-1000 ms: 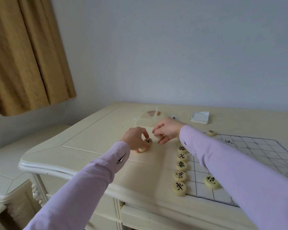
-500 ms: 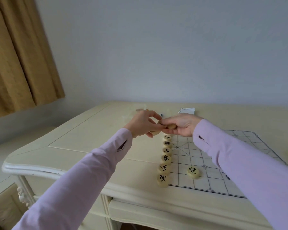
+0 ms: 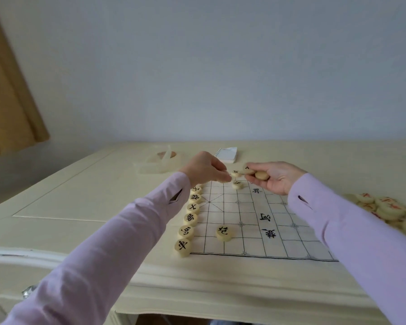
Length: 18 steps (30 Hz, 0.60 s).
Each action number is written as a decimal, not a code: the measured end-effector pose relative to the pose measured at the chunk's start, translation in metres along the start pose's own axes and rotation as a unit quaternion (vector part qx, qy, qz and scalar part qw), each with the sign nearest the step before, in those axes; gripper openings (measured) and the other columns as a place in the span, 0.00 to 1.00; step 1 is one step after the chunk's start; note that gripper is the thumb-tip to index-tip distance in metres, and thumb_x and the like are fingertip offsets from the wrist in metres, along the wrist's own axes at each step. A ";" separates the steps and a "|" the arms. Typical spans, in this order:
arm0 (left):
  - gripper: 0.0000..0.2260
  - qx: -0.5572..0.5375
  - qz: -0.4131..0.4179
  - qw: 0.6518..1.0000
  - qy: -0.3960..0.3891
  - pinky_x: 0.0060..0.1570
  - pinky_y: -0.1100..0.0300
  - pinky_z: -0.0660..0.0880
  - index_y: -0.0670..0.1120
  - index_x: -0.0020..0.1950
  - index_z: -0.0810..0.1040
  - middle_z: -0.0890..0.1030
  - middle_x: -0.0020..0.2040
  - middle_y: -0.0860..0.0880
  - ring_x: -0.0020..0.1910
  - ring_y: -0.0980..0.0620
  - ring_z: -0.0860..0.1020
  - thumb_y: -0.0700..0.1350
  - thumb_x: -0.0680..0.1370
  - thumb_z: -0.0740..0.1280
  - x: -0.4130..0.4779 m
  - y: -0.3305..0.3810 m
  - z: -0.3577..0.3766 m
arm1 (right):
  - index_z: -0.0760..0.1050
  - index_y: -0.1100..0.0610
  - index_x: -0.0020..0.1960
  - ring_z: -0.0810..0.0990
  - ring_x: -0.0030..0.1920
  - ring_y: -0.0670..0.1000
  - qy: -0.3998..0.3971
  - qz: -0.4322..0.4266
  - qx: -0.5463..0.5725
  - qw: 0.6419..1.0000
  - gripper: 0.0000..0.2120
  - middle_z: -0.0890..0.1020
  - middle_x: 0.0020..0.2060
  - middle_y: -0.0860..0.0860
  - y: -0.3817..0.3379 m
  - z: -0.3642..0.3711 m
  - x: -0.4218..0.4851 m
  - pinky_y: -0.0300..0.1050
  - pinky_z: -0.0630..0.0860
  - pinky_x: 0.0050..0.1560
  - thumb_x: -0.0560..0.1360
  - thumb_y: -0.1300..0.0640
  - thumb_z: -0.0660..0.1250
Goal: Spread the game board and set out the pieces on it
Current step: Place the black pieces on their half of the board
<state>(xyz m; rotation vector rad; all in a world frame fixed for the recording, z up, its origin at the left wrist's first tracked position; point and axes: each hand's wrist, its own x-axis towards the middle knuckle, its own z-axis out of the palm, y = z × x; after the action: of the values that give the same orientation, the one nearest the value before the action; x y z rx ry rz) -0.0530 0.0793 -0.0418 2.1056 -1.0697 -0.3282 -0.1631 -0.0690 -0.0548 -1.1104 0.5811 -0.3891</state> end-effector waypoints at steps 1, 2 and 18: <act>0.11 0.017 0.001 1.000 -0.007 0.33 0.67 0.69 0.41 0.49 0.83 0.79 0.39 0.48 0.34 0.54 0.72 0.43 0.70 0.75 0.002 0.002 0.004 | 0.74 0.67 0.40 0.77 0.36 0.53 0.007 0.001 0.000 1.000 0.05 0.76 0.36 0.59 0.001 -0.004 -0.001 0.38 0.80 0.28 0.74 0.68 0.66; 0.10 0.037 0.002 0.999 -0.017 0.34 0.66 0.69 0.41 0.48 0.84 0.79 0.39 0.49 0.35 0.54 0.72 0.43 0.69 0.76 0.004 0.003 0.010 | 0.74 0.68 0.40 0.77 0.36 0.53 0.014 0.002 -0.003 1.000 0.05 0.76 0.36 0.59 0.003 -0.009 -0.002 0.38 0.80 0.28 0.74 0.68 0.66; 0.14 0.223 -0.002 0.966 -0.129 0.57 0.55 0.77 0.49 0.52 0.80 0.84 0.48 0.46 0.36 0.56 0.80 0.48 0.68 0.76 0.025 0.003 0.043 | 0.74 0.66 0.39 0.77 0.34 0.53 0.029 0.014 -0.088 0.996 0.06 0.77 0.36 0.58 0.036 -0.033 0.002 0.40 0.80 0.28 0.75 0.68 0.66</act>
<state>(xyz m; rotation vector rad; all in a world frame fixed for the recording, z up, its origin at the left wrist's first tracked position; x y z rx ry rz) -0.0614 0.0369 -0.0674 2.5120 -1.3942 -0.4024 -0.1817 -0.0797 -0.0990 -1.2615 0.6926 -0.3520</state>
